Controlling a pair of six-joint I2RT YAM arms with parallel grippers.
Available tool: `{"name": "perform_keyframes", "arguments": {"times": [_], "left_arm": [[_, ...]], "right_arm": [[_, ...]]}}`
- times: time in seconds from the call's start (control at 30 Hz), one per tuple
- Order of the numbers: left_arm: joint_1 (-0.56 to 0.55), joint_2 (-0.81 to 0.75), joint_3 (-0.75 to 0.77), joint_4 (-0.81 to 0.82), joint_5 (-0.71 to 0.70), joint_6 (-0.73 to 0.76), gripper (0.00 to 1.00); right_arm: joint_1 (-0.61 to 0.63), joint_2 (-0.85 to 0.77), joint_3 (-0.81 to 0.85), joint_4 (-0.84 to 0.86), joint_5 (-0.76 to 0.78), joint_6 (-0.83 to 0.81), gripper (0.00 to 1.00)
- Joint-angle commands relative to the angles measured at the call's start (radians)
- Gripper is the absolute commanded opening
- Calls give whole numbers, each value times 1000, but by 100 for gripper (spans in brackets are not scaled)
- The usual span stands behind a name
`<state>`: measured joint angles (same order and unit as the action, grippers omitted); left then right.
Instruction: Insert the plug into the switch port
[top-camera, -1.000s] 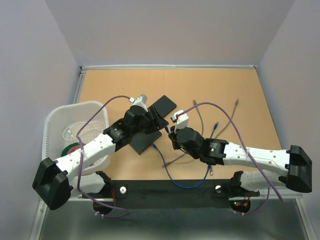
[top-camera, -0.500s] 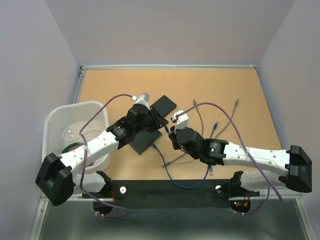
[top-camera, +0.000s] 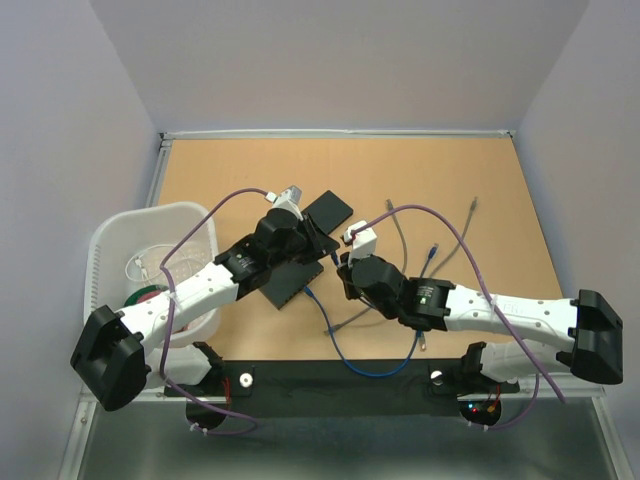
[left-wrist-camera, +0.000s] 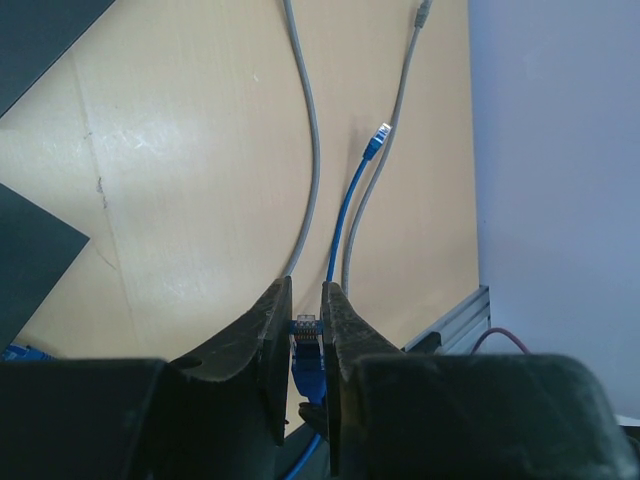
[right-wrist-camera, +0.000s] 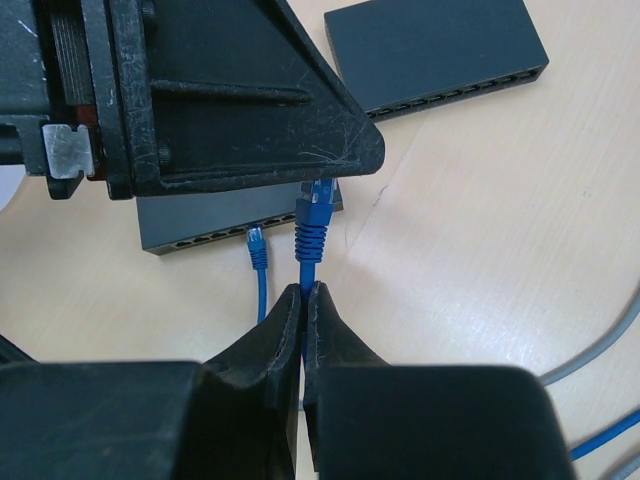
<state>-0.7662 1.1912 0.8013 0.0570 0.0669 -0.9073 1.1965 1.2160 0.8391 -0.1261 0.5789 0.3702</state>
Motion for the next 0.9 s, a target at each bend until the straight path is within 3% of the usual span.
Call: {"name": "perform_keyframes", "arguments": {"times": [0.0, 0.03, 0.23, 0.3, 0.43, 0.63, 0.87], "left_arm": [[-10, -22, 16, 38, 5, 7, 0], [-10, -27, 16, 38, 4, 10, 0], [-10, -74, -2, 70, -3, 73, 0], [-8, -94, -22, 96, 5, 112, 0], [-8, -183, -62, 188, 22, 188, 0], [-8, -372, -163, 389, 100, 286, 0], [-8, -516, -186, 477, 191, 326, 0]], "right_arm": [[8, -9, 57, 49, 32, 10, 0], [8, -12, 58, 51, 32, 16, 1], [6, -101, 55, 49, -25, 53, 55], [5, -160, 57, 51, -69, 55, 60], [-17, -277, 67, 75, -291, 35, 54], [-31, -365, 149, 82, -563, 24, 53], [-31, -342, 207, 83, -677, 41, 45]]}}
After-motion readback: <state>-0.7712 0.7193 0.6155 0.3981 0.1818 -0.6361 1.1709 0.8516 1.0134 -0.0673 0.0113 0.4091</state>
